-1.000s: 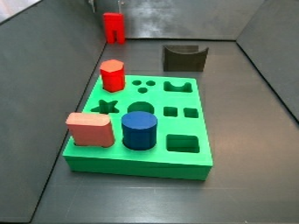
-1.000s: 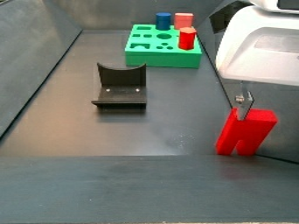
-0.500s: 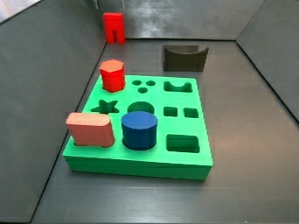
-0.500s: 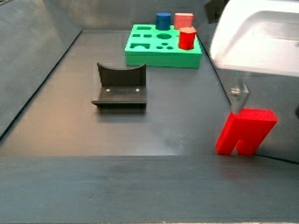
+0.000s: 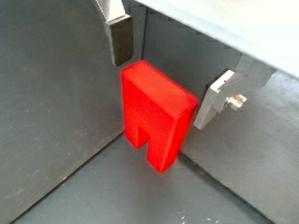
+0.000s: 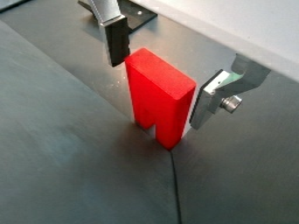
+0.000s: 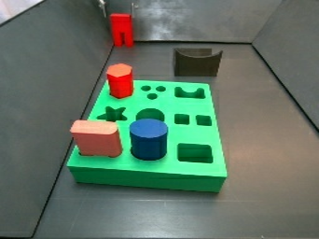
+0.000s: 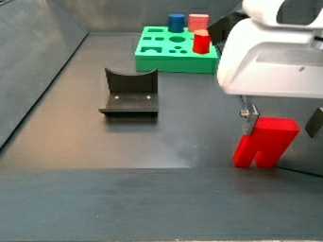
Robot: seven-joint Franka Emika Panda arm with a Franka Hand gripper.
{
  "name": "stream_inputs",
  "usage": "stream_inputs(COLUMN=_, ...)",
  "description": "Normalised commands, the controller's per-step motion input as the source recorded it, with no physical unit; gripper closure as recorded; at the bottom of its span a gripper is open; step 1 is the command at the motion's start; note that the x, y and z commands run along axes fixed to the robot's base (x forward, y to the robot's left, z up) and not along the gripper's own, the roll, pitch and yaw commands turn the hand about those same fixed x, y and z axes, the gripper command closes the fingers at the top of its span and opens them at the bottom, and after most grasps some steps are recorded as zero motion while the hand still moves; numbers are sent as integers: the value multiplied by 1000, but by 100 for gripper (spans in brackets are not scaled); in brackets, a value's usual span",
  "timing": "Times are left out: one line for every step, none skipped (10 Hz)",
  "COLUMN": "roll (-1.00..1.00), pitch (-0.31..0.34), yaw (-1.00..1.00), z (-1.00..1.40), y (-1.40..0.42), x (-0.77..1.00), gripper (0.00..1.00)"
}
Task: Pick up the double-square object. Move up. Move to above the board. Insert the double-square object.
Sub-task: Pick up the double-square object.
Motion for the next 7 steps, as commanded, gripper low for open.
stream_inputs(roll=69, pitch=-176, yaw=57, z=-897, y=-217, x=0, gripper=0)
stream_inputs(roll=61, pitch=-160, yaw=40, z=-920, y=-149, x=17, gripper=0)
stream_inputs(roll=41, pitch=-126, yaw=40, z=-977, y=0, x=103, gripper=0)
stream_inputs(roll=29, pitch=-93, yaw=83, z=-1000, y=63, x=97, gripper=0)
stream_inputs(roll=30, pitch=-96, yaw=54, z=-1000, y=63, x=71, gripper=0)
stream_inputs(roll=0, pitch=-37, yaw=0, z=-283, y=0, x=0, gripper=0)
stream_inputs(roll=-6, pitch=0, yaw=0, z=0, y=0, x=0, gripper=0)
